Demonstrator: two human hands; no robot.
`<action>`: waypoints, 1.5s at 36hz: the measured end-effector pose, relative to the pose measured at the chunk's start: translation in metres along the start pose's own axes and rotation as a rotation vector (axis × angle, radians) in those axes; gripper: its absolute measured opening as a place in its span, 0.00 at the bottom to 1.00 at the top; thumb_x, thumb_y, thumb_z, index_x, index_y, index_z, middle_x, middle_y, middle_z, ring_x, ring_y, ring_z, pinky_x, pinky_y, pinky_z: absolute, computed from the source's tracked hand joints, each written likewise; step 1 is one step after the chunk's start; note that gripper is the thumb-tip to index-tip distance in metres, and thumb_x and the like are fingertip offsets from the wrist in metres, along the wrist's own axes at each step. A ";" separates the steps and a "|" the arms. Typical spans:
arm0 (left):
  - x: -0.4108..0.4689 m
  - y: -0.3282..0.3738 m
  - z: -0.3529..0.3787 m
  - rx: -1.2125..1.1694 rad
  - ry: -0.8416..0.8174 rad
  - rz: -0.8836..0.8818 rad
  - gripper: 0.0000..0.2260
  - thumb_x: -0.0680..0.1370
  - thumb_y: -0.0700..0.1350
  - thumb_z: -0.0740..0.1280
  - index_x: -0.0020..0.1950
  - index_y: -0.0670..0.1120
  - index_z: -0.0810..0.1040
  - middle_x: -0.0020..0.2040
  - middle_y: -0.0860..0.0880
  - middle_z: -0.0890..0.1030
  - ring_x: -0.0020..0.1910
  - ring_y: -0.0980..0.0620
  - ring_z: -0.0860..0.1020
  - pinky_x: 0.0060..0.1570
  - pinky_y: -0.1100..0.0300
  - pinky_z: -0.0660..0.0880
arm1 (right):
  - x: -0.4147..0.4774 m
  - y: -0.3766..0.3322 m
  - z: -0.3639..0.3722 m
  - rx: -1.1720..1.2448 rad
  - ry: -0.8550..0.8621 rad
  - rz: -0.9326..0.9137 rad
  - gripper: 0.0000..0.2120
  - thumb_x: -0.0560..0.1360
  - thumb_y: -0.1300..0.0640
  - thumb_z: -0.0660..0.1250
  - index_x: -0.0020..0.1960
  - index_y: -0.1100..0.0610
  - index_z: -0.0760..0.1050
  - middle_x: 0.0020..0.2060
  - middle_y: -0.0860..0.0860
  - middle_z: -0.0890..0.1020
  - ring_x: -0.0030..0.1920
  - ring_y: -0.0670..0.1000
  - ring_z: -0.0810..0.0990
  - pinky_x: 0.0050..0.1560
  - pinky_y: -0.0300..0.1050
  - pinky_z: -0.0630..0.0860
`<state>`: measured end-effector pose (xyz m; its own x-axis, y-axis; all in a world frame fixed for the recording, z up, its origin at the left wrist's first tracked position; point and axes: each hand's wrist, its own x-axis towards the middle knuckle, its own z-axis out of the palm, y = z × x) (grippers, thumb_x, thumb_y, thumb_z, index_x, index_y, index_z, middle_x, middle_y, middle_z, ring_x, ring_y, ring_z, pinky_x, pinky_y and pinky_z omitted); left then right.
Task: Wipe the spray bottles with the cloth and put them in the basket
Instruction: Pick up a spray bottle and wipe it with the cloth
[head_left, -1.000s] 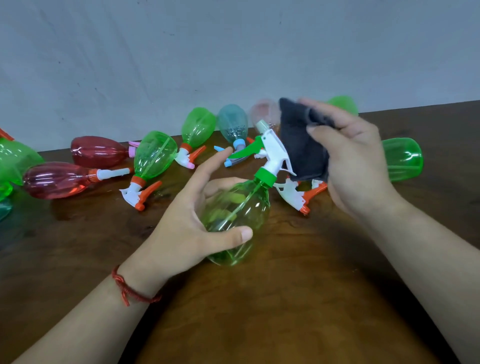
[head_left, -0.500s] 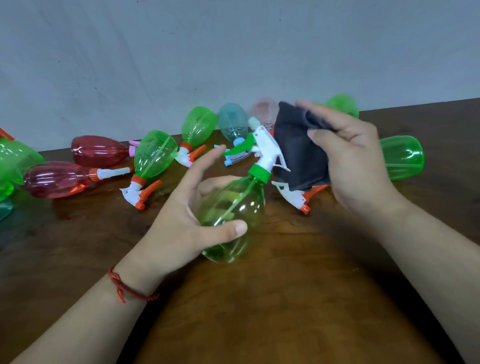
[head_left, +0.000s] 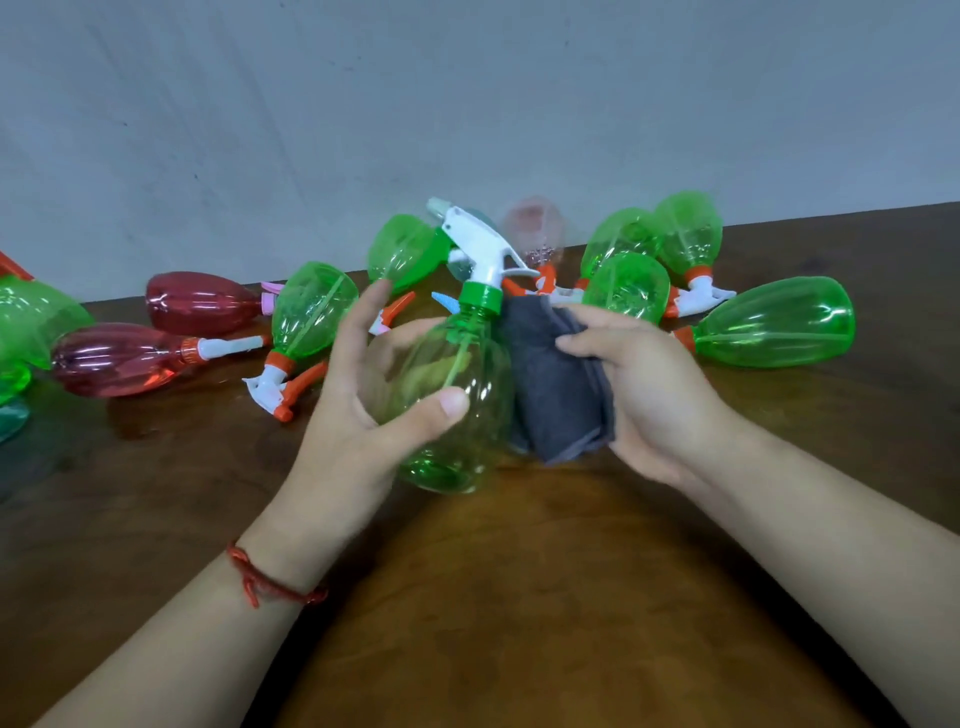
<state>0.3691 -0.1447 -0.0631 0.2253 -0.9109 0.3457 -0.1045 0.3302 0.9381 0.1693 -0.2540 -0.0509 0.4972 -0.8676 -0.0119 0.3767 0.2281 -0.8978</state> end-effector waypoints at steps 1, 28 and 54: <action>0.000 -0.002 0.003 0.016 0.013 -0.003 0.43 0.71 0.47 0.79 0.83 0.53 0.64 0.70 0.45 0.81 0.71 0.43 0.80 0.70 0.41 0.77 | -0.002 0.002 0.002 0.018 -0.021 0.029 0.19 0.80 0.68 0.58 0.68 0.66 0.78 0.58 0.65 0.84 0.54 0.63 0.84 0.54 0.63 0.83; 0.002 0.003 0.009 0.106 0.074 -0.182 0.27 0.73 0.54 0.80 0.69 0.51 0.78 0.62 0.50 0.86 0.63 0.48 0.85 0.67 0.36 0.78 | -0.023 -0.006 0.019 0.032 -0.090 -0.013 0.17 0.83 0.65 0.58 0.67 0.62 0.80 0.60 0.63 0.85 0.53 0.60 0.85 0.46 0.55 0.84; -0.005 0.007 0.003 0.108 -0.034 0.019 0.30 0.73 0.49 0.77 0.73 0.47 0.73 0.66 0.53 0.81 0.67 0.51 0.81 0.65 0.55 0.78 | -0.013 -0.034 0.000 -0.143 0.458 -0.584 0.17 0.79 0.62 0.63 0.56 0.47 0.87 0.61 0.50 0.86 0.67 0.57 0.82 0.71 0.64 0.75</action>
<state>0.3640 -0.1389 -0.0585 0.1891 -0.9134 0.3605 -0.2123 0.3204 0.9232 0.1505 -0.2502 -0.0203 -0.1384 -0.9338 0.3298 0.3583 -0.3577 -0.8624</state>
